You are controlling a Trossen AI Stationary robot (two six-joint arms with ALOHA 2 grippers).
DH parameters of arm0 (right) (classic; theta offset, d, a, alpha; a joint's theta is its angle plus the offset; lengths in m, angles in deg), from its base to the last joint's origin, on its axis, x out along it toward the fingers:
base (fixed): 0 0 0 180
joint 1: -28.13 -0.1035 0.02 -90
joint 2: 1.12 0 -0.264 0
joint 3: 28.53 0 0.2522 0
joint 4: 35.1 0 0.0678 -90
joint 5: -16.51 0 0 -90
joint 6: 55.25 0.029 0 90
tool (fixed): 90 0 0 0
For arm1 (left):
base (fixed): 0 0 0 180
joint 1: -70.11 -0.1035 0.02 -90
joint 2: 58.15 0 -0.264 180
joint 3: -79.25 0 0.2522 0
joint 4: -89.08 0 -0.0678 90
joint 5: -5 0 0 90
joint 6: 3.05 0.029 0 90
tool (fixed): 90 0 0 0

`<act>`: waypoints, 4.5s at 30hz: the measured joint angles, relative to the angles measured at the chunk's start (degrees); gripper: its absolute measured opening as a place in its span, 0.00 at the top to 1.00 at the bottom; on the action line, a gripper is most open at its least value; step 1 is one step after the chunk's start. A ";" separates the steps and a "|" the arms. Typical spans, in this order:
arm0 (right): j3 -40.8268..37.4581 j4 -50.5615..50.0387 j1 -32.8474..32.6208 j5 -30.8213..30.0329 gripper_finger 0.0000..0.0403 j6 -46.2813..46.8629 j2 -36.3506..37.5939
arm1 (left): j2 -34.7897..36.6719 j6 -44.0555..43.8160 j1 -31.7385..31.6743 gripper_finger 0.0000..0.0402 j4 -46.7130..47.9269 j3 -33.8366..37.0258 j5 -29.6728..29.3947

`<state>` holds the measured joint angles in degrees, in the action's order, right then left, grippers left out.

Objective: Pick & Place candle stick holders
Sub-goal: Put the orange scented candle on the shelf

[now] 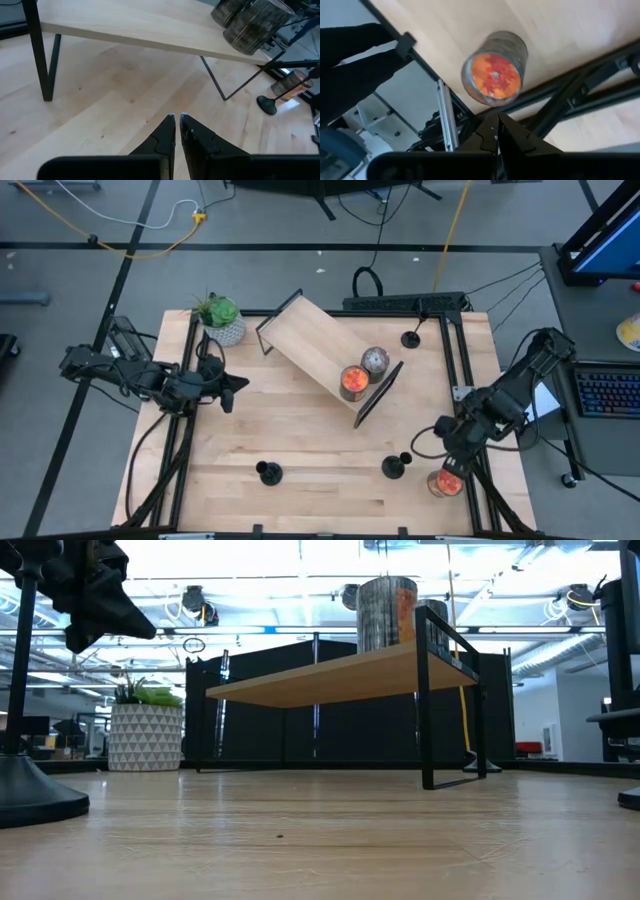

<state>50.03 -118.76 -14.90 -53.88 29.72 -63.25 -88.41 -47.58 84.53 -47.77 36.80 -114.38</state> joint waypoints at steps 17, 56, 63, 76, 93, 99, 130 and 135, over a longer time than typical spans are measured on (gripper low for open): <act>-2.96 0.56 -2.90 -0.06 0.96 5.90 0.09 | -0.02 -0.74 0.02 0.92 -0.94 0.00 1.09; -3.00 -1.32 -2.84 -3.42 0.49 7.38 0.09 | -0.02 -0.59 0.01 0.92 -0.94 0.01 0.96; -3.00 -1.01 -2.84 -5.90 0.48 7.38 0.06 | -0.02 -0.61 0.01 0.92 -0.94 0.00 0.94; -3.00 4.97 -2.86 -5.92 0.47 7.01 -1.55 | -0.04 -0.54 0.00 0.92 -0.87 0.02 0.94; -3.00 5.33 -2.90 -1.59 0.47 0.85 -9.39 | -0.04 -0.33 0.00 0.92 0.52 0.00 0.83; -6.73 7.84 -2.90 -1.42 0.47 0.85 -9.93 | -0.04 -0.31 0.01 0.92 0.52 0.01 0.85; -19.15 20.85 -2.84 -0.92 0.98 4.61 -8.24 | -0.04 -0.92 0.02 0.92 0.50 0.00 1.35; -19.18 20.34 -2.84 -0.98 0.99 5.68 -8.24 | -0.04 -0.88 0.02 0.92 0.50 0.02 1.37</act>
<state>30.85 -98.42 -17.73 -54.86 35.40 -71.49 -88.45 -48.46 84.55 -47.27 36.82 -113.01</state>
